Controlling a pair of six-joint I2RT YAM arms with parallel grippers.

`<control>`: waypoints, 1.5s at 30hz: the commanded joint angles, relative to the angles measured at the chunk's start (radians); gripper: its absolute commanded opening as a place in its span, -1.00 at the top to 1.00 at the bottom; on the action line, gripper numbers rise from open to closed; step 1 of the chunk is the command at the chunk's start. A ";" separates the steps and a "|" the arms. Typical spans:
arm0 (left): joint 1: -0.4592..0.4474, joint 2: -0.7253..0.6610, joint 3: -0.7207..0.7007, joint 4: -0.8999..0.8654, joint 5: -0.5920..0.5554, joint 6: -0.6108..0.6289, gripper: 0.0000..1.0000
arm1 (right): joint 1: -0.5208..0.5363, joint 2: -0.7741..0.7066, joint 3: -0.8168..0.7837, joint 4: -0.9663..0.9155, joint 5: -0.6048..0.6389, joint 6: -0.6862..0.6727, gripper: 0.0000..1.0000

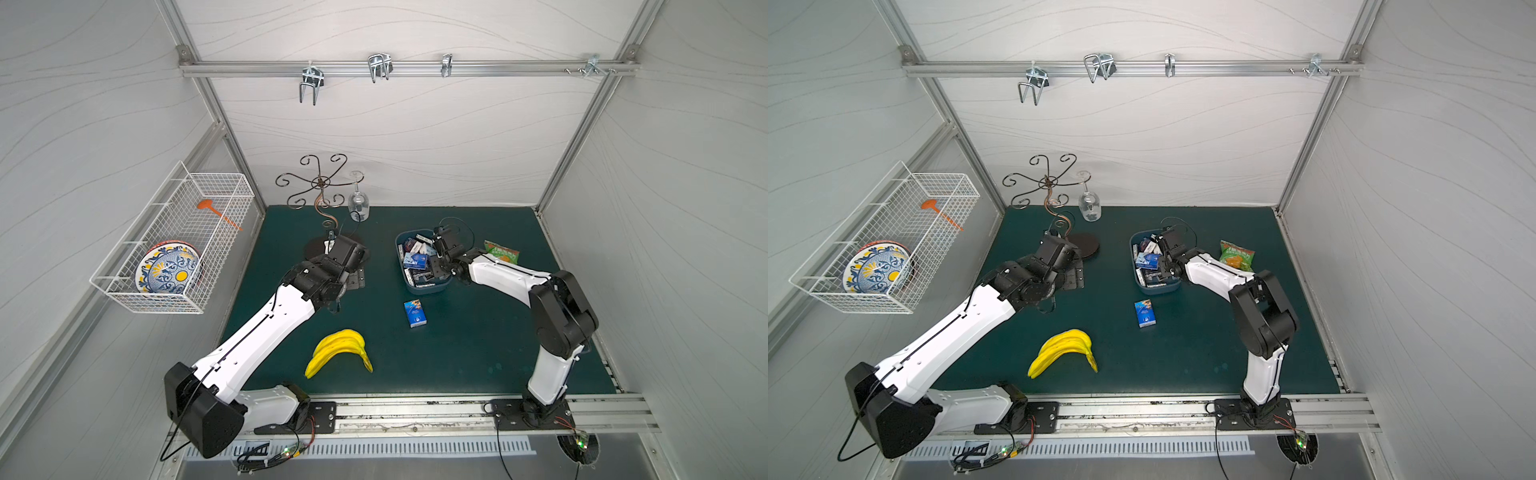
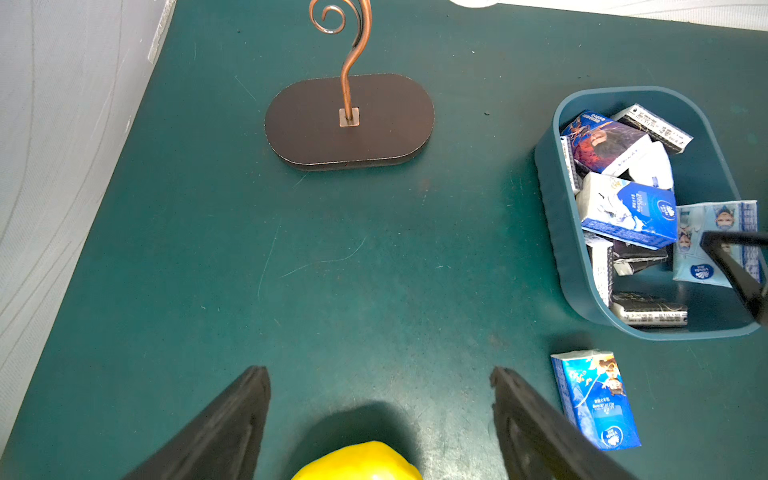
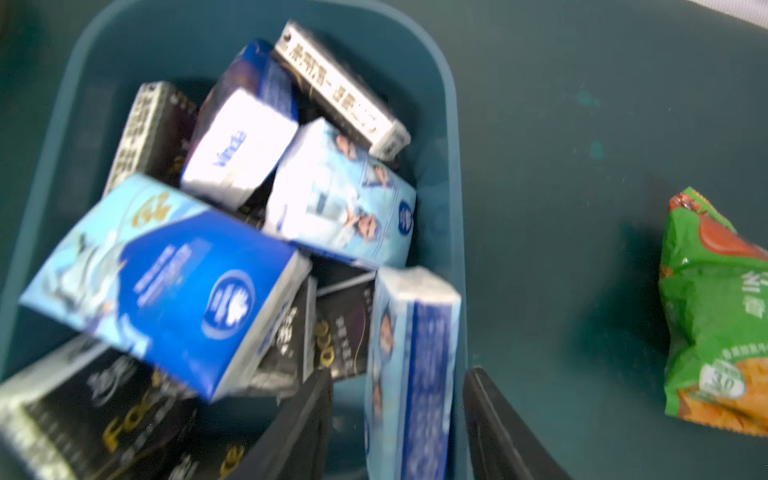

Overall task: Take the pocket tissues out of the storage box
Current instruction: Pick up the pocket tissues from the storage box, then place the pocket tissues at the center of the board.

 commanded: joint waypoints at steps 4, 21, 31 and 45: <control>0.005 -0.020 0.016 0.024 -0.016 0.006 -0.75 | -0.006 0.044 0.013 -0.001 0.026 -0.048 0.09; 0.004 -0.009 0.016 0.024 -0.023 0.002 -0.75 | 0.030 -0.218 -0.032 -0.064 0.035 -0.066 0.37; 0.004 -0.029 0.015 0.027 -0.006 -0.006 -0.75 | 0.036 -0.475 -0.363 -0.143 -0.484 0.162 0.48; 0.005 -0.032 0.023 0.029 0.014 -0.026 -0.74 | 0.022 -0.389 -0.633 0.259 -0.590 0.377 0.52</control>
